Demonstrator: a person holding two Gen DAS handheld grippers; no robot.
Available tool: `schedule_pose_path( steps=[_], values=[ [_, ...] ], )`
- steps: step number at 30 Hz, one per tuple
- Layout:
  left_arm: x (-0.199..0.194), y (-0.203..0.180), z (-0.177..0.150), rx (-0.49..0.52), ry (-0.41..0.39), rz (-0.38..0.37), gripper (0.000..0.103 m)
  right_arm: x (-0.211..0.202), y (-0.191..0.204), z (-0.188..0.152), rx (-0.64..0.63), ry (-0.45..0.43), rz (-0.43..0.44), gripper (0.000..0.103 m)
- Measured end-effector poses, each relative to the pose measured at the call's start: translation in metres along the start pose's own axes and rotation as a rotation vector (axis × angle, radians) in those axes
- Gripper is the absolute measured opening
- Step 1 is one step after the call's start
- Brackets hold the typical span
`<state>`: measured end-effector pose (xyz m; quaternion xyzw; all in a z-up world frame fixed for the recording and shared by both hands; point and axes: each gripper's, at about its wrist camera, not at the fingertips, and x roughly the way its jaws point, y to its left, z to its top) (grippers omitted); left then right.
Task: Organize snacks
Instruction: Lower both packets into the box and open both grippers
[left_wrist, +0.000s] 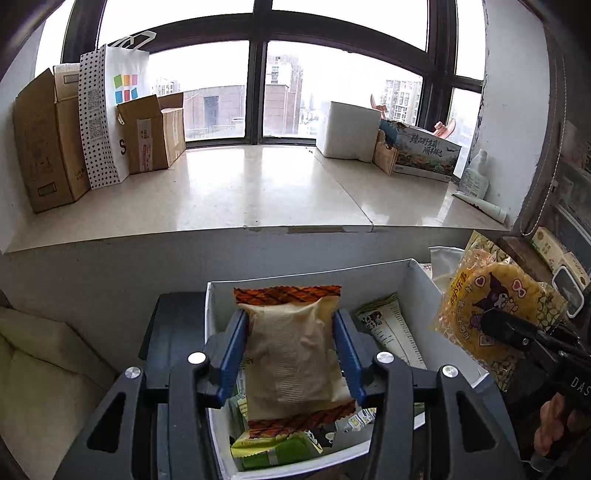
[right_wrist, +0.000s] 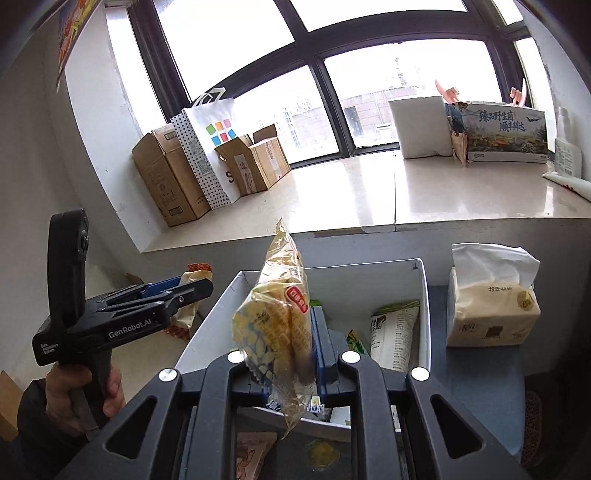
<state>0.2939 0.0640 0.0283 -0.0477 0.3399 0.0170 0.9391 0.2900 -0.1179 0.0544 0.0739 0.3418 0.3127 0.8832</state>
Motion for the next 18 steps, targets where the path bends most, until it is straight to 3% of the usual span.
schedule_pose_path(
  steps=[1, 2, 3, 4, 5, 8, 11, 18],
  values=[
    [0.009, 0.001, 0.000, 0.009, -0.002, 0.013, 0.075, 0.011, -0.003, 0.005, 0.004, 0.001, -0.012, 0.022],
    [0.018, 0.002, 0.000, 0.012, 0.014, 0.034, 0.103, 0.021, -0.006, 0.010, 0.006, 0.007, -0.029, 0.031],
    [0.024, 0.005, -0.002, 0.008, 0.029, 0.044, 0.103, 0.032, -0.009, 0.014, 0.012, 0.030, -0.063, 0.072],
    [0.028, 0.006, -0.005, 0.010, 0.044, 0.041, 0.103, 0.041, -0.012, 0.016, 0.024, 0.056, -0.109, 0.103],
    [0.028, 0.006, -0.009, 0.018, 0.049, 0.037, 0.103, 0.044, -0.015, 0.017, 0.038, 0.053, -0.136, 0.103],
    [0.021, 0.006, -0.019, 0.054, 0.025, 0.053, 0.103, 0.037, -0.020, 0.012, 0.068, 0.014, -0.069, 0.103],
    [0.017, 0.011, -0.027, 0.042, 0.035, 0.058, 0.103, 0.032, -0.021, 0.006, 0.074, 0.013, -0.082, 0.103],
    [-0.007, 0.009, -0.038, 0.040, 0.044, -0.017, 0.103, 0.007, -0.018, 0.000, 0.065, -0.014, -0.084, 0.103]
  ],
)
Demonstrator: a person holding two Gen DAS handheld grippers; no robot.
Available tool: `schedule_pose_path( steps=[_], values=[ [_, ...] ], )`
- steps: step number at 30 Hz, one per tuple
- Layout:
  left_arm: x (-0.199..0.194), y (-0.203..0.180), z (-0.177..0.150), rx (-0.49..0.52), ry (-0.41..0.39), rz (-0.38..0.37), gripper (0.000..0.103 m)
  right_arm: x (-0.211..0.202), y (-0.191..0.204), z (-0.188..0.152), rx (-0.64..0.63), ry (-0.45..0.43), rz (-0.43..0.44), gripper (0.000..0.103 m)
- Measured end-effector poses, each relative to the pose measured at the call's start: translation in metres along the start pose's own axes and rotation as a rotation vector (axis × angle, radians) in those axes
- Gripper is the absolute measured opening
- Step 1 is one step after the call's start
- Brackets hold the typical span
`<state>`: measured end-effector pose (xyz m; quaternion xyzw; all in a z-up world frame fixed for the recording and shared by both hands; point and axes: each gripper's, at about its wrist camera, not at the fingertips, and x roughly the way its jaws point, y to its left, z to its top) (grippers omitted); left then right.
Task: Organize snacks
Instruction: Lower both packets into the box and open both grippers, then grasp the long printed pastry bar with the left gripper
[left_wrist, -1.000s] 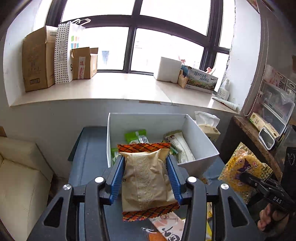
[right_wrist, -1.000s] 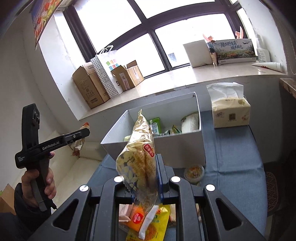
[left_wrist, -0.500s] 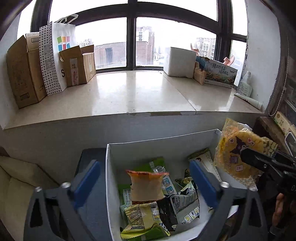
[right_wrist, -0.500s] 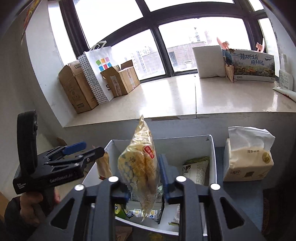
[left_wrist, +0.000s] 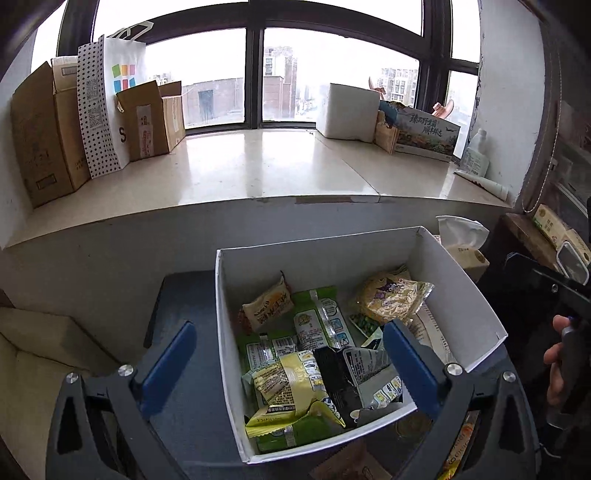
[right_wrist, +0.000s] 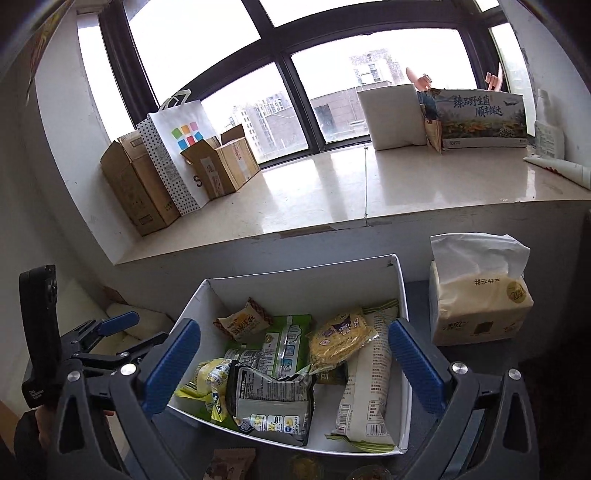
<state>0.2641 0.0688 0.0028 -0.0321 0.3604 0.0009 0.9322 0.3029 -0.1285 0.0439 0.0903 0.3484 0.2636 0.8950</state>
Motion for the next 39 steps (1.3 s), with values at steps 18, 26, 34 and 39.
schedule_pose_path(
  steps=[18, 26, 34, 39],
  values=[
    [-0.091, -0.029, -0.168, -0.137, 0.099, -0.133, 0.103, -0.156, 0.015, -0.164, -0.058, -0.113, -0.132, 0.103],
    [-0.073, -0.053, -0.192, -0.134, 0.203, -0.078, 0.103, -0.164, 0.021, -0.191, -0.120, -0.088, -0.203, 0.103],
    [-0.018, -0.076, -0.159, -0.153, 0.298, -0.031, 0.103, -0.166, 0.021, -0.195, -0.109, -0.090, -0.187, 0.103],
    [0.031, -0.083, -0.156, -0.172, 0.432, 0.116, 0.103, -0.167, 0.010, -0.199, -0.067, -0.087, -0.191, 0.103]
  ],
)
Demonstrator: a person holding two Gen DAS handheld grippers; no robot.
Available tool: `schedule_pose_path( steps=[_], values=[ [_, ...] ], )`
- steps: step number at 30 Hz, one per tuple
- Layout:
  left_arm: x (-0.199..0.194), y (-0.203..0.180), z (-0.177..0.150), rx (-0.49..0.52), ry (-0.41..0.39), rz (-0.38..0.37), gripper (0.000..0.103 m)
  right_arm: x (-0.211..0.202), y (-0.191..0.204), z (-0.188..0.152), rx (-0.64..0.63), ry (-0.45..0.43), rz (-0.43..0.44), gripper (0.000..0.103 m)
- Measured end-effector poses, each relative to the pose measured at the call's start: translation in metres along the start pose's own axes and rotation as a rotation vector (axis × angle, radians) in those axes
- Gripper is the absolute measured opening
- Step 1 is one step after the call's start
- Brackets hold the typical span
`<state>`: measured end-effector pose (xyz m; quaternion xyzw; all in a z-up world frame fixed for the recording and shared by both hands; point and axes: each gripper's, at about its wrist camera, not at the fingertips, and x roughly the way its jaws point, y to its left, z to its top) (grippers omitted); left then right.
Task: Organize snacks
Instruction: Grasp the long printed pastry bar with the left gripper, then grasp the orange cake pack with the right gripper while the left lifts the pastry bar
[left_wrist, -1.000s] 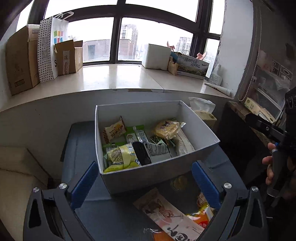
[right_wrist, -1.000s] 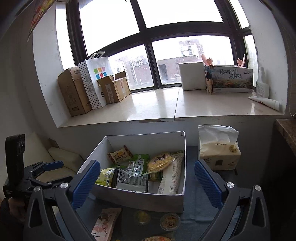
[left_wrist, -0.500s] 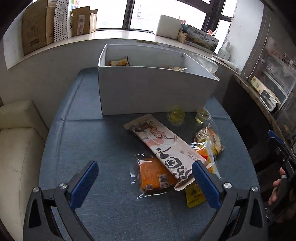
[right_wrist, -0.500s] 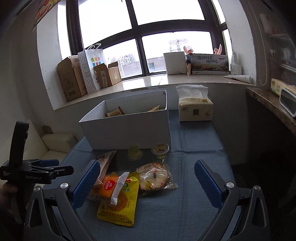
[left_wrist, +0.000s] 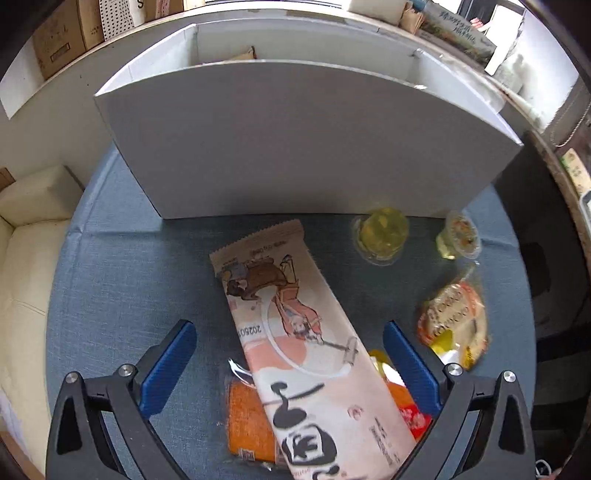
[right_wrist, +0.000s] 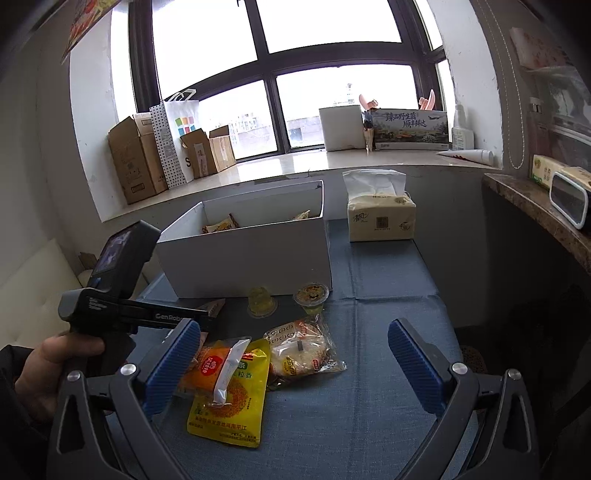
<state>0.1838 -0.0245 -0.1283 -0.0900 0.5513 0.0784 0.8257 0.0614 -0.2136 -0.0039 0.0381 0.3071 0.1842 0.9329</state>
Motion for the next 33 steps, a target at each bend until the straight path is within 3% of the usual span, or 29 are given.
schedule_pose_path(
  steps=[3, 5, 7, 8, 12, 15, 19, 21, 24, 29, 33],
  values=[
    [0.018, -0.007, 0.003, 0.025, 0.031, 0.095, 0.103, 0.001, -0.006, -0.003, 0.017, 0.010, -0.004, 0.103],
    [0.019, -0.007, 0.002, 0.035, 0.022, 0.090, 0.100, 0.001, -0.008, -0.005, 0.026, 0.015, -0.003, 0.103],
    [0.011, -0.008, -0.002, 0.068, 0.005, 0.077, 0.065, 0.001, -0.009, -0.006, 0.028, 0.018, -0.005, 0.103],
    [0.008, -0.008, -0.004, 0.080, 0.000, 0.083, 0.055, 0.001, -0.010, -0.007, 0.032, 0.019, -0.005, 0.103],
    [-0.001, 0.005, -0.013, 0.087, -0.033, -0.028, 0.054, 0.003, -0.011, -0.009, 0.050, 0.022, 0.004, 0.103],
    [-0.018, 0.014, -0.022, 0.124, -0.109, 0.003, 0.054, 0.005, -0.010, -0.011, 0.045, 0.031, -0.003, 0.103],
    [-0.051, 0.035, -0.032, 0.092, -0.188, -0.076, 0.054, 0.010, -0.006, -0.011, 0.031, 0.046, 0.012, 0.103],
    [-0.072, 0.046, -0.038, 0.089, -0.245, -0.077, 0.054, 0.015, 0.002, -0.013, -0.006, 0.069, 0.050, 0.103],
    [-0.100, 0.059, -0.046, 0.109, -0.313, -0.082, 0.054, 0.027, 0.023, -0.016, -0.140, 0.107, 0.136, 0.103],
    [-0.129, 0.091, -0.061, 0.117, -0.347, -0.091, 0.054, 0.054, 0.082, -0.029, -0.574, 0.163, 0.264, 0.103],
    [-0.136, 0.106, -0.075, 0.103, -0.357, -0.097, 0.054, 0.082, 0.120, -0.041, -0.813, 0.256, 0.410, 0.103]
  ],
)
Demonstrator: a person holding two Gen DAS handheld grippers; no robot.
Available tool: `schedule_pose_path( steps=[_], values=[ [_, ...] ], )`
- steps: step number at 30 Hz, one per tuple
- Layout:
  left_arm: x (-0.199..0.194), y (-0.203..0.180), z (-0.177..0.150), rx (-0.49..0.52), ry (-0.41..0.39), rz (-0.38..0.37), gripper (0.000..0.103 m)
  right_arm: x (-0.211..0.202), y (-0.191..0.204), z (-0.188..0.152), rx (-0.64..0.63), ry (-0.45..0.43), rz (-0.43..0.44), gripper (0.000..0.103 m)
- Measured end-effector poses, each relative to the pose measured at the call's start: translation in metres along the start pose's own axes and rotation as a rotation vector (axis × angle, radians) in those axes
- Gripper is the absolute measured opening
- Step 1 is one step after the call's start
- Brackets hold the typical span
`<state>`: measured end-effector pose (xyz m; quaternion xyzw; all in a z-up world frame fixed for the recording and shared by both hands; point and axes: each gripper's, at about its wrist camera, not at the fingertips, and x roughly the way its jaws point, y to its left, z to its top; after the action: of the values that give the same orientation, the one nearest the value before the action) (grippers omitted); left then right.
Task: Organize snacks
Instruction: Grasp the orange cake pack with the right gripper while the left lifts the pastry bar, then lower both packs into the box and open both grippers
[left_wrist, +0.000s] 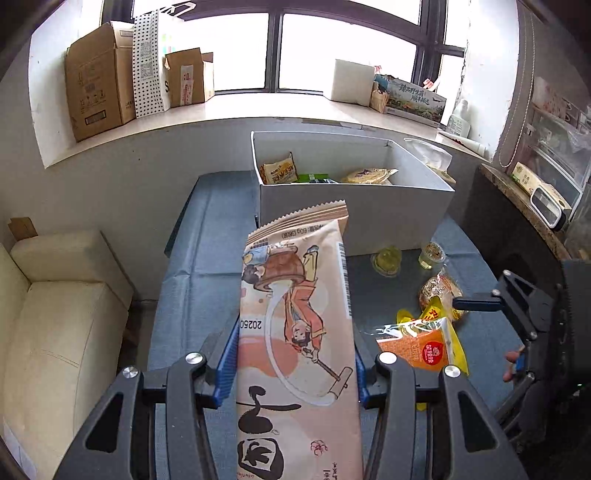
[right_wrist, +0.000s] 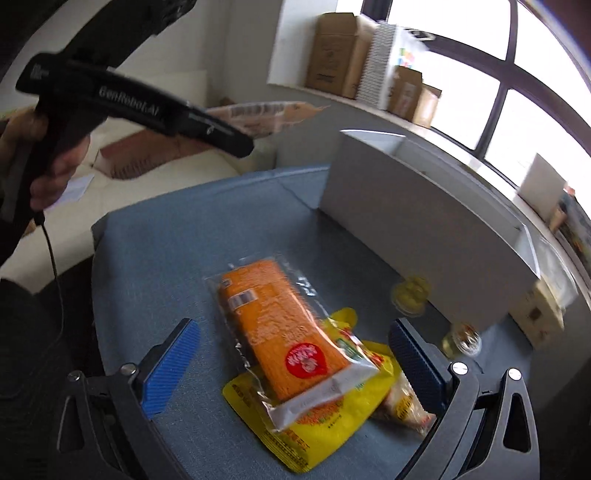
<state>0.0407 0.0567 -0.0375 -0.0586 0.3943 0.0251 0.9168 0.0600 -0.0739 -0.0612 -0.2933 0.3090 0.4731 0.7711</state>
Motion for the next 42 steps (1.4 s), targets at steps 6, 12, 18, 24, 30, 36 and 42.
schedule_pose_path(
  steps=[6, 12, 18, 24, 30, 36, 42],
  values=[
    [0.001, 0.010, -0.012, -0.014, 0.010, -0.008, 0.054, 0.045, 0.007, 0.018, -0.240, 0.112, 0.102, 0.103],
    [0.002, 0.010, -0.017, -0.009, 0.009, -0.030, 0.054, 0.082, 0.018, 0.024, -0.376, 0.229, 0.172, 0.103],
    [0.003, 0.009, -0.021, -0.007, 0.016, -0.038, 0.054, 0.092, 0.003, 0.026, -0.250, 0.267, 0.310, 0.085],
    [0.003, 0.008, -0.019, -0.006, 0.011, -0.037, 0.054, 0.070, 0.005, 0.023, -0.226, 0.173, 0.232, 0.061],
    [0.001, 0.004, -0.016, 0.009, -0.014, -0.032, 0.054, 0.042, -0.020, 0.020, -0.016, 0.090, 0.175, 0.060],
    [0.006, -0.001, -0.006, 0.009, -0.015, -0.032, 0.054, 0.008, -0.047, 0.009, 0.323, 0.043, 0.021, 0.060],
    [0.010, -0.018, 0.025, 0.049, -0.066, -0.028, 0.054, -0.056, -0.084, -0.014, 0.624, -0.117, -0.111, 0.060]
  ],
)
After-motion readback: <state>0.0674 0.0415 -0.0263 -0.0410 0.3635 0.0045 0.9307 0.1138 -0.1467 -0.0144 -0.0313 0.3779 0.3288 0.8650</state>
